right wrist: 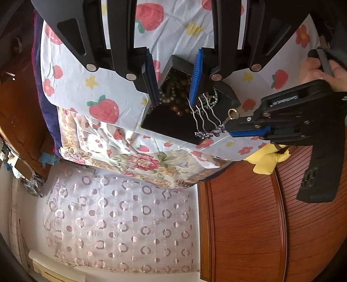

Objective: Organize jewelry

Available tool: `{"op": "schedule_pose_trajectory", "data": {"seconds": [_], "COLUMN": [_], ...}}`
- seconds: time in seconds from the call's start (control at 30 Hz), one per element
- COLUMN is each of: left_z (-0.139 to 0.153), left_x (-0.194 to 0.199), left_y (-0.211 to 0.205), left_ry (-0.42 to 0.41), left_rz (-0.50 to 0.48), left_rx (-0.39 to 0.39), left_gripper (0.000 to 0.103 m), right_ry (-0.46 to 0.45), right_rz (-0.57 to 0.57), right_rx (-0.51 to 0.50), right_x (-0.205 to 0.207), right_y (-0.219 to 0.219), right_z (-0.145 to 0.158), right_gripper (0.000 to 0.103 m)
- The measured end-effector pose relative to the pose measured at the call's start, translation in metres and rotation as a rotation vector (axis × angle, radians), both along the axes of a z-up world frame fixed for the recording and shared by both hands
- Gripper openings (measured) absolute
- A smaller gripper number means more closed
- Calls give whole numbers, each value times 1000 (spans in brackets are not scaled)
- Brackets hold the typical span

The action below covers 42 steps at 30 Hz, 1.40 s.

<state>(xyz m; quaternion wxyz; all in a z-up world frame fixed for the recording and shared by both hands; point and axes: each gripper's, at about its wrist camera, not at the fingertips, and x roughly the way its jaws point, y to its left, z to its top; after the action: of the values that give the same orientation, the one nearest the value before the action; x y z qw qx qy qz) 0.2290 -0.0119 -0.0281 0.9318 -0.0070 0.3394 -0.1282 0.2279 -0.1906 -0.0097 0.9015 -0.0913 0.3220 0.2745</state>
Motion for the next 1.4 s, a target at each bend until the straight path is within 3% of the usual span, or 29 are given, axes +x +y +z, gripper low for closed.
{"op": "schedule_pose_trajectory", "data": {"seconds": [0.1,0.17,0.4,0.57,0.67,1.0,1.13,1.4], "left_z": [1,2,10,21,30,49,53,52], "left_x": [4,6,-9,-37,-57,-118,-143,-177], "left_y": [-2,-4,-1,1,5,8,13,24], "left_ry": [1,-4,-59,-134,-187,-262,-293,-310], "left_rz": [8,15,47,85,108,147,182,244], "left_rx": [2,5,23,46,49,67,71,86], "left_gripper": [16,31,58,86,95,95,95,95], "right_ry": [-4,-6,-25,-47,-66,-203,-246,-242], "right_rz": [-1,-1,-4,-18,-42,-130,-159,-249], "right_rx": [5,8,36,60,88,137,158,185], "right_x": [-3,-4,-17,-35,-47,-103,-128,-154], "right_y": [-3,-3,-5,-8,-13,-26,-34,-51], "right_z": [0,1,4,9,15,43,46,38], "right_gripper": [32,32,32,33,49,98,100,101]}}
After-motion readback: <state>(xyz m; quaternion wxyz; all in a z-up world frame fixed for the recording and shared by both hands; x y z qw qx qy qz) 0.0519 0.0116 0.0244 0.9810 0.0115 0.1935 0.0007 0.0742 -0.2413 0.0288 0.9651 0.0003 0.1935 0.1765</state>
